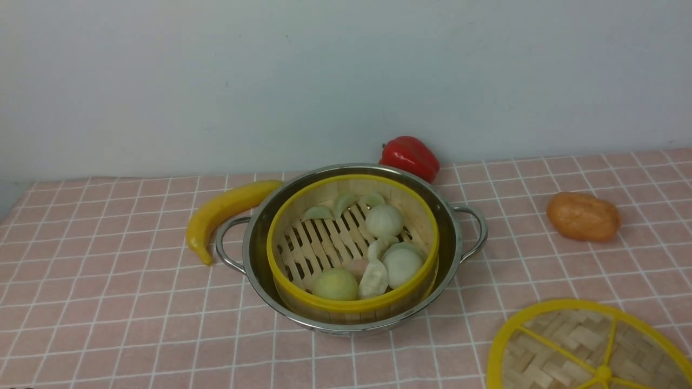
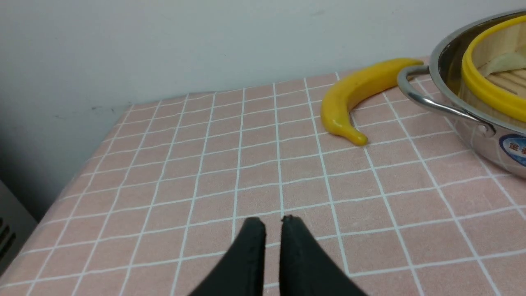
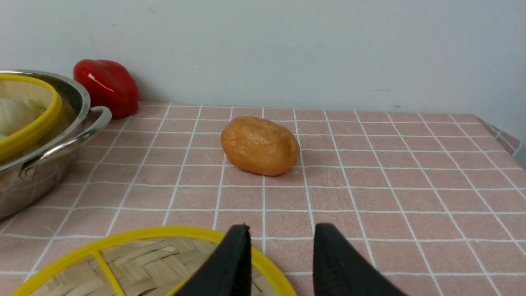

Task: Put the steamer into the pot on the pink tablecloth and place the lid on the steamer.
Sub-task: 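Move the gripper down to the bamboo steamer lid and grasp its center knob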

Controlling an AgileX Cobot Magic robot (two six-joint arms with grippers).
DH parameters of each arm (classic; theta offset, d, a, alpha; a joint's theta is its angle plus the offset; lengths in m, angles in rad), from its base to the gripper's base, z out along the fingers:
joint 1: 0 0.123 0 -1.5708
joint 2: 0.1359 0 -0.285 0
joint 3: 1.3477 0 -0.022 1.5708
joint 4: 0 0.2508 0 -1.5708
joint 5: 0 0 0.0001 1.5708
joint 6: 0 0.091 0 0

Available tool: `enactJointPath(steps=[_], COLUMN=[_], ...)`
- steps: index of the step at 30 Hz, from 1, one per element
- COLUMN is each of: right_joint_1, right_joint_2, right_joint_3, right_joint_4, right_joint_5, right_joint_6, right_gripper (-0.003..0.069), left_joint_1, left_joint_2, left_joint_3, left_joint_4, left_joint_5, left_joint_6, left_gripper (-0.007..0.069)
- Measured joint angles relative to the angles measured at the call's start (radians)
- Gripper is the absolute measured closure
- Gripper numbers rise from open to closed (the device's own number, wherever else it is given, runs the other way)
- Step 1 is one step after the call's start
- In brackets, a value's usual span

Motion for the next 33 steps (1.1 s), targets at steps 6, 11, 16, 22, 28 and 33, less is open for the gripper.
enactJointPath(steps=[6,11,16,22,28,33], right_joint_1=[0.000,0.000,0.000,0.000,0.000,0.000], right_joint_2=[0.000,0.000,0.000,-0.001,-0.005,-0.005], right_joint_3=[0.000,0.000,0.000,-0.070,-0.411,-0.565], right_joint_4=[0.000,0.000,0.001,0.089,0.124,0.161], right_joint_5=[0.000,0.000,0.000,-0.028,0.182,0.245], right_joint_6=[0.000,0.000,0.003,0.118,0.166,0.191], right_gripper=[0.0419,0.0419,0.0419,0.0419,0.0419,0.0419], left_joint_1=[0.000,0.000,0.000,0.000,0.000,0.000], left_joint_2=[-0.001,-0.001,-0.001,-0.001,-0.001,-0.001], left_joint_3=[0.000,0.000,0.000,0.000,0.000,0.000], left_joint_4=[0.000,0.000,0.001,0.002,0.003,0.003], left_joint_5=[0.000,0.000,0.000,0.000,0.000,0.000], left_joint_6=[0.001,0.001,0.001,0.001,0.001,0.002], left_gripper=[0.0560,0.0549,0.0539,0.0529,0.0517,0.0508])
